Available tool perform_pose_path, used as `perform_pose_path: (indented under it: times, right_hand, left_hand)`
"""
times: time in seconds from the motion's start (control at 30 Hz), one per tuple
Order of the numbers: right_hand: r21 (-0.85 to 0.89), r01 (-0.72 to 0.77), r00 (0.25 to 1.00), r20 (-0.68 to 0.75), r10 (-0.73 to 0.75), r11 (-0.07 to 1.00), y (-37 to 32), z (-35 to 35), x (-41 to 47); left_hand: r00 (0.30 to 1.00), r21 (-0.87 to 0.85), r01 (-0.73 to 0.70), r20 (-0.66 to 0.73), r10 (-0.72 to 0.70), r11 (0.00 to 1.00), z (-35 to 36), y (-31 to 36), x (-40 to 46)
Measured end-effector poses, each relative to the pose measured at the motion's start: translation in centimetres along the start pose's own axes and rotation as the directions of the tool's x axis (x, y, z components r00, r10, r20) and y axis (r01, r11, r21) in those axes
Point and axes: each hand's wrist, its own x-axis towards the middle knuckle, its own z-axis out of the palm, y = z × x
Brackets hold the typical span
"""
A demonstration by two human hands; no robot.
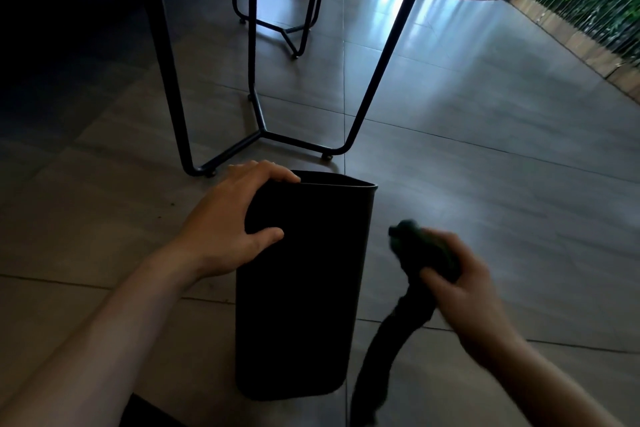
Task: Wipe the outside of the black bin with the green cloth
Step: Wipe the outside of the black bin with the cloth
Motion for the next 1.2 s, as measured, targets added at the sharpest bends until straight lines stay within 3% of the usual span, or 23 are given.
perform_pose_path:
  times: [0.07, 0.13, 0.2, 0.3, 0.37, 0.47, 0.6, 0.67, 0.77, 0.97, 1.13, 1.2]
  right_hand:
    - [0.339, -0.296, 0.947, -0.017, 0.32, 0.893, -0.1, -1.3, 2.5]
    - [0.572, -0.426, 0.874, 0.058, 0.483, 0.701, -0.2, -2.4, 4.4]
    - [0.68, -0.461, 0.839, 0.125, 0.53, 0.57, -0.4, -3.1, 5.6]
    - [0.721, -0.494, 0.829, 0.221, 0.514, 0.486, -0.7, -2.8, 7.1]
    - [0.662, -0.565, 0.797, 0.285, 0.532, 0.492, -1.2, -1.7, 8.0]
    - [0.441, -0.647, 0.759, 0.291, 0.583, 0.622, -1.7, 0.5, 9.5]
    - [0.207, -0.61, 0.791, 0.11, 0.602, 0.764, -1.8, 2.9, 10.7]
    - [0.123, -0.611, 0.792, 0.087, 0.605, 0.782, -1.3, 3.5, 11.0]
    - [-0.003, -0.651, 0.742, 0.208, 0.638, 0.759, -0.5, 3.9, 10.4]
    - [-0.037, -0.653, 0.696, 0.366, 0.619, 0.756, 0.7, 3.1, 8.9]
    - [0.031, -0.685, 0.672, 0.415, 0.614, 0.728, 0.1, 3.7, 7.8]
    - [0.029, -0.688, 0.673, 0.399, 0.623, 0.725, -0.1, 4.1, 7.4]
  left_hand:
    - [1.0, -0.014, -0.005, 0.009, 0.005, 1.0, -0.4, 0.1, -0.3]
    - [1.0, -0.03, -0.003, 0.018, 0.003, 1.0, -0.8, 0.2, -0.6]
    - [0.999, -0.055, 0.012, 0.039, -0.01, 0.998, -1.1, 0.3, -0.9]
    - [0.997, -0.093, 0.029, 0.071, -0.023, 0.995, -1.6, 0.2, -1.3]
    - [0.995, -0.129, 0.044, 0.091, -0.032, 0.991, -2.0, -0.1, -1.6]
    - [0.993, -0.144, 0.051, 0.114, -0.035, 0.988, -2.4, -0.6, -1.9]
    - [0.99, -0.197, 0.098, 0.12, -0.075, 0.976, -2.7, -1.0, -2.2]
    - [0.989, -0.223, 0.115, 0.121, -0.09, 0.968, -2.8, -1.0, -2.4]
    - [0.984, -0.253, 0.152, 0.127, -0.123, 0.956, -3.1, -1.6, -2.8]
    - [0.936, -0.267, 0.317, -0.065, -0.345, 0.91, -3.6, -4.1, -3.2]
    - [0.764, -0.242, 0.606, -0.091, -0.639, 0.758, -3.8, -5.1, -3.2]
    - [0.734, -0.279, 0.636, -0.068, -0.675, 0.72, -4.0, -4.8, -3.3]
